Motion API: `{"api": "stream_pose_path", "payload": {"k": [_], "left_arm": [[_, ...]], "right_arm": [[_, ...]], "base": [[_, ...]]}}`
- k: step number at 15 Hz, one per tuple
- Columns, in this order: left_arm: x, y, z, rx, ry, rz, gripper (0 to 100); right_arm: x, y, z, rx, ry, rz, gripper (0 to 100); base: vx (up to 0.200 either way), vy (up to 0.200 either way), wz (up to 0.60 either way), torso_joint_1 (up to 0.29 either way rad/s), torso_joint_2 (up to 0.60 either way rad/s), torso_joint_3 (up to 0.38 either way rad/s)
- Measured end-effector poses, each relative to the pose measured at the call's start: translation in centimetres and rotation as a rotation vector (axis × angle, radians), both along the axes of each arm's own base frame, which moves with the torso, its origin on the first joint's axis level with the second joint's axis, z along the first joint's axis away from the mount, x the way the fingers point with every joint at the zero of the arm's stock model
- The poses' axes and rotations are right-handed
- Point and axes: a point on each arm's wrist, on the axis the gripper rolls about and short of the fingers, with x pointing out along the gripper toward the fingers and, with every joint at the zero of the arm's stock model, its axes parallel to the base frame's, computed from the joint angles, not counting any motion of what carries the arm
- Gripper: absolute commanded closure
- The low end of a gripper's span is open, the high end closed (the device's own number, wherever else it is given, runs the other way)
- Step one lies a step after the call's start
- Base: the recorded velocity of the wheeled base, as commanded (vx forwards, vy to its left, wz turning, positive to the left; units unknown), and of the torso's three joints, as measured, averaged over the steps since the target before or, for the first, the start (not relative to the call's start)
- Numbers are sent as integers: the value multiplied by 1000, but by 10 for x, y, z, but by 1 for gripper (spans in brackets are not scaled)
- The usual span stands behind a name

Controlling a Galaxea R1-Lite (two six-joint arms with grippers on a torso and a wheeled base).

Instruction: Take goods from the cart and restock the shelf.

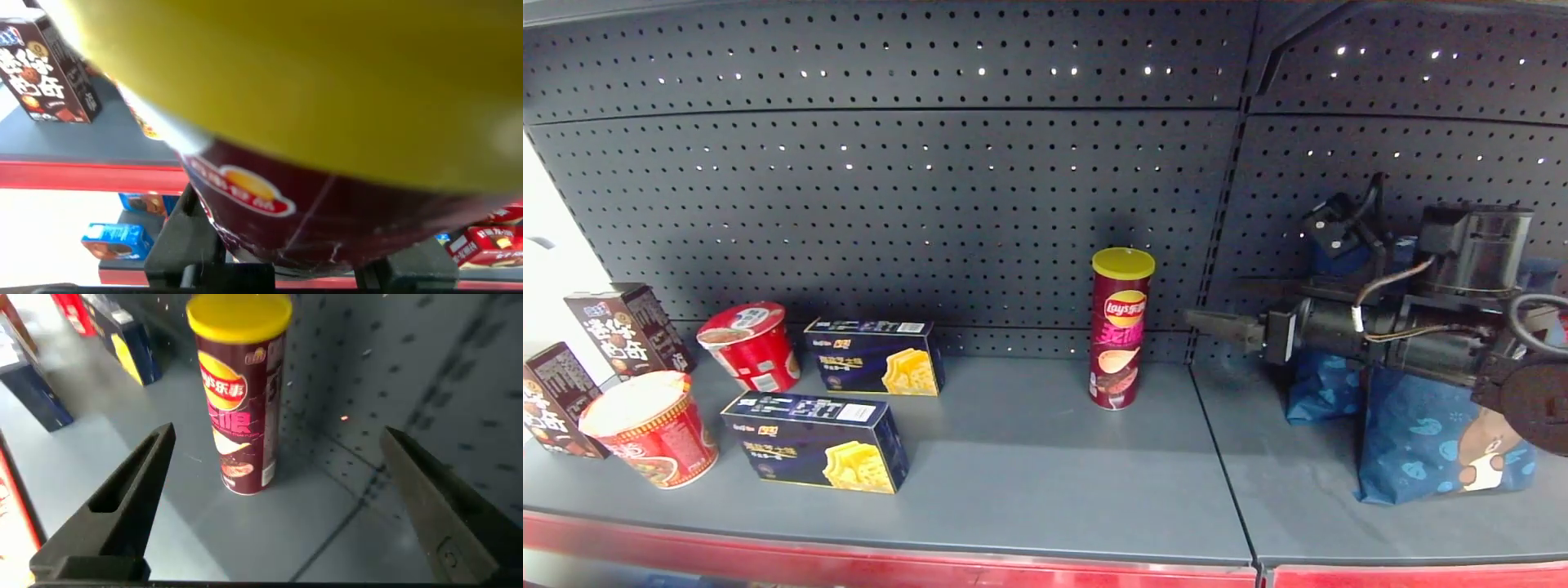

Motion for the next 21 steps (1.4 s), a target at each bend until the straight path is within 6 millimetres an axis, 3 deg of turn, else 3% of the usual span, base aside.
{"api": "stream_pose_path", "payload": {"k": [9, 21], "left_arm": [[-2, 0, -9, -21, 17, -4, 100], [-2, 0, -22, -19, 32, -2, 100]], "right_arm": [[50, 21, -47, 15, 49, 146, 0], [85, 42, -98, 27, 128, 251, 0]], "base": [[0, 0, 0, 0, 0, 0], [0, 0, 0, 0, 0, 0]]}}
